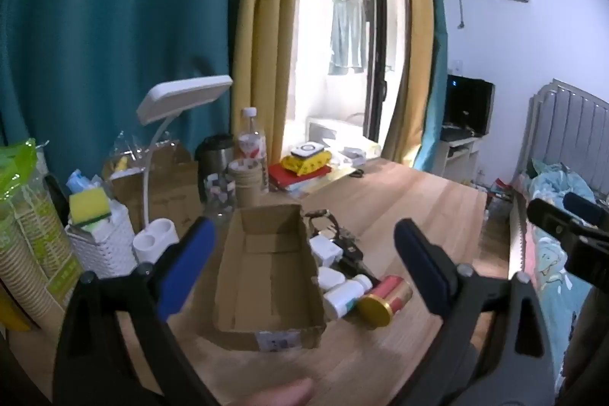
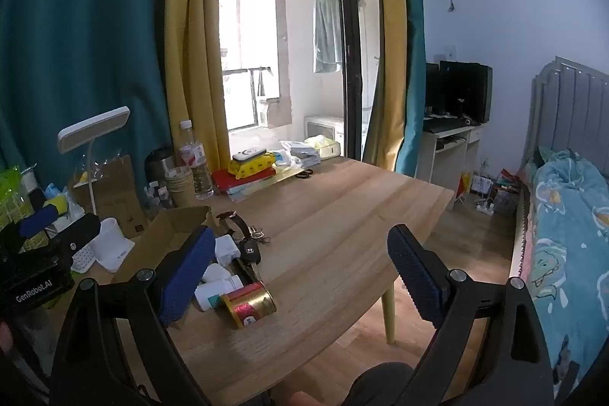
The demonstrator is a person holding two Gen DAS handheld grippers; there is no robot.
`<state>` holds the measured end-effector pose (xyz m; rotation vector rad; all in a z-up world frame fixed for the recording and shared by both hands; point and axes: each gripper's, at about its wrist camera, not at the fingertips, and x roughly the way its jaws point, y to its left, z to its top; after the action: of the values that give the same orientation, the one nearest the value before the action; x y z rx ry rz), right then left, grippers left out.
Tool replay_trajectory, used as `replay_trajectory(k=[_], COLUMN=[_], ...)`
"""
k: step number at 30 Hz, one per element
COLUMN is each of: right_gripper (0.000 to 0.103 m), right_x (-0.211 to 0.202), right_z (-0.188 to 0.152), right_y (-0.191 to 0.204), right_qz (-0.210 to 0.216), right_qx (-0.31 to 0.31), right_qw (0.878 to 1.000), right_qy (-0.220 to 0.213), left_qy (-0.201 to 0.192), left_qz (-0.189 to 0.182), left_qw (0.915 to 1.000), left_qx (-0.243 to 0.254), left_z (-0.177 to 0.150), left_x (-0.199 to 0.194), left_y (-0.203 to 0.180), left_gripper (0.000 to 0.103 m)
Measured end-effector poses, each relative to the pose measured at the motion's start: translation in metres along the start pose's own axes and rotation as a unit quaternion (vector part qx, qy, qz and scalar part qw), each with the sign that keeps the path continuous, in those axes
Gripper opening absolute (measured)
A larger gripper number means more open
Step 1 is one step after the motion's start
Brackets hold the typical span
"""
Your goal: Organize rigid objects
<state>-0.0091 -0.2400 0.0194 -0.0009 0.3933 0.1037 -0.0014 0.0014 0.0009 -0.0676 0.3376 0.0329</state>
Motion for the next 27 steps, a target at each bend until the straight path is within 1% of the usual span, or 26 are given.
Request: replay_trajectory(k=[4, 5, 10, 19, 22, 24, 27], right_gripper=[0.094, 0.094, 0.094, 0.094, 0.094, 0.094, 0.094], right_x=[0.001, 0.002, 0.005, 0.005, 0.006, 0.006, 0.008], right_z=[0.000, 0.000, 0.002, 0.003, 0.003, 0.002, 0.002], right_y=[0.001, 0.001, -0.001, 0.004, 0.003, 0.007, 0.008], right_qz=[0.002, 0.003, 0.004, 0.005, 0.006, 0.007, 0.007], right_qx=[0.001, 0.002, 0.003, 0.003, 0.003, 0.001, 0.002], right_qw=[1.000, 1.000, 1.000, 1.000, 1.000, 1.000, 1.000], right_qy=[0.002, 0.002, 0.000, 0.000, -0.001, -0.002, -0.001], left_qy=[-0.006, 0.007, 0.006, 0.022, 0.019, 0.012, 0.008], left_qz=[-0.001, 0.000, 0.000, -0.014, -0.018, -0.009, -0.012], left_qw=[1.0000, 1.0000, 1.0000, 0.9997, 0.9997, 0.9999, 0.9999], left_qx=[-0.006, -0.004, -0.005, -0.002, -0.002, -0.003, -0.008], left_z=[-0.009, -0.007, -0.009, -0.006, -0.004, -0.003, -0.002], left_x=[0.000, 0.006, 0.005, 0.005, 0.005, 0.004, 0.003], left_y=[0.004, 0.004, 0.002, 0.003, 0.004, 0.006, 0.007], left_gripper=[0.096, 0.096, 0.096, 0.096, 0.096, 0.096, 0.096])
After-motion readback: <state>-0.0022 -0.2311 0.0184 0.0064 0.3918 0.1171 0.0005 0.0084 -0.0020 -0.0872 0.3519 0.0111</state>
